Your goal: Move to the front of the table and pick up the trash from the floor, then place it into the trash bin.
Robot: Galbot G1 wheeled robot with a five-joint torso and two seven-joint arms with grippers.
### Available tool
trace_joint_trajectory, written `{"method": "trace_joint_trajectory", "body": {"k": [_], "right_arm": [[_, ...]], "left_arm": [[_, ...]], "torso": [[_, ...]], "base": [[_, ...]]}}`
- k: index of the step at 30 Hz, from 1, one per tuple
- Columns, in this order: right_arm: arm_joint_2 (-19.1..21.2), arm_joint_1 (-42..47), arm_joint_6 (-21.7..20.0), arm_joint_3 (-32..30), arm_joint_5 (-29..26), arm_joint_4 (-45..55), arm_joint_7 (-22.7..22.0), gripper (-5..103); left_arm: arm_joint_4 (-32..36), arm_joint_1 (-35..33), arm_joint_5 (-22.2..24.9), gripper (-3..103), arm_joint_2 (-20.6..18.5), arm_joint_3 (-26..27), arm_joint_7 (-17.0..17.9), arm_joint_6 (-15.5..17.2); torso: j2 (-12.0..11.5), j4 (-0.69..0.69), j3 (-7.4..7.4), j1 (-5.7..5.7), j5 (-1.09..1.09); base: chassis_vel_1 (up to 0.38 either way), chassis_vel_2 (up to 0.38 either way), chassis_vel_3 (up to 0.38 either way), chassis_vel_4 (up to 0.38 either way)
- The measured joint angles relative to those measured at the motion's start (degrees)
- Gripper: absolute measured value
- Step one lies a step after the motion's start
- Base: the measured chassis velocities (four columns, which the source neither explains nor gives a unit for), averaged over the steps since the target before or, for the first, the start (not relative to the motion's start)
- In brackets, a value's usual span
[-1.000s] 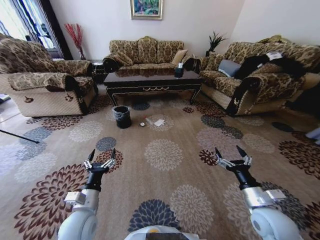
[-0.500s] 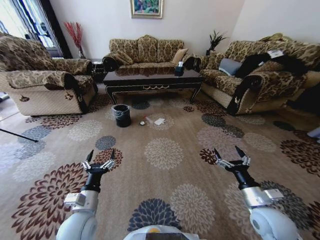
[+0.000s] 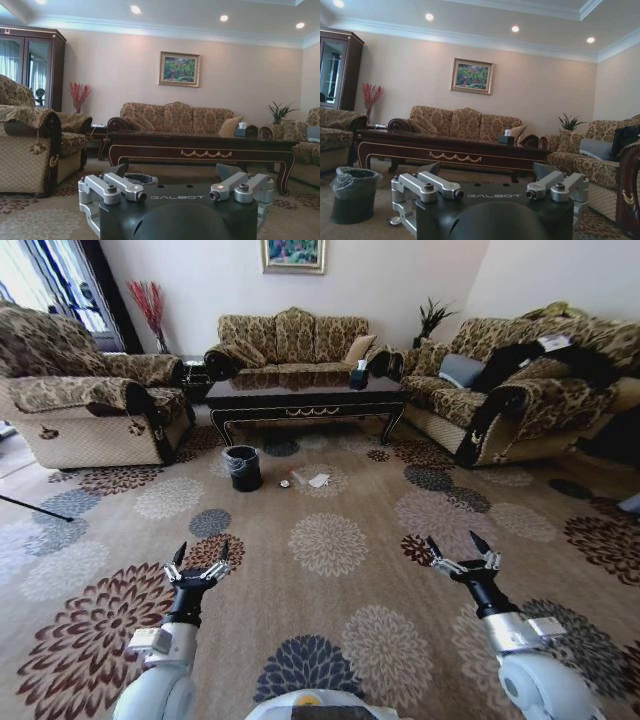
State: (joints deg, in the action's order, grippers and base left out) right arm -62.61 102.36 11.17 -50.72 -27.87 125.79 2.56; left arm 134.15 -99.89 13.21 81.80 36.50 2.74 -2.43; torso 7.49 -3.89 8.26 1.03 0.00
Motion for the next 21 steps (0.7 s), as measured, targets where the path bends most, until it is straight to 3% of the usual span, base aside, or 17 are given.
{"method": "trace_joint_trajectory", "body": {"k": [21], "right_arm": [[0.36, -0.39, 0.30, 0.26, -0.41, -0.87, 0.03, 100]], "left_arm": [[-1.49, 0.86, -1.18, 100, -0.05, 0.15, -0.40, -0.62]], "torso": [[-4.65, 0.00, -3.99, -0.66, 0.00]], "base": [[0.000, 0.000, 0.000, 0.000]]}}
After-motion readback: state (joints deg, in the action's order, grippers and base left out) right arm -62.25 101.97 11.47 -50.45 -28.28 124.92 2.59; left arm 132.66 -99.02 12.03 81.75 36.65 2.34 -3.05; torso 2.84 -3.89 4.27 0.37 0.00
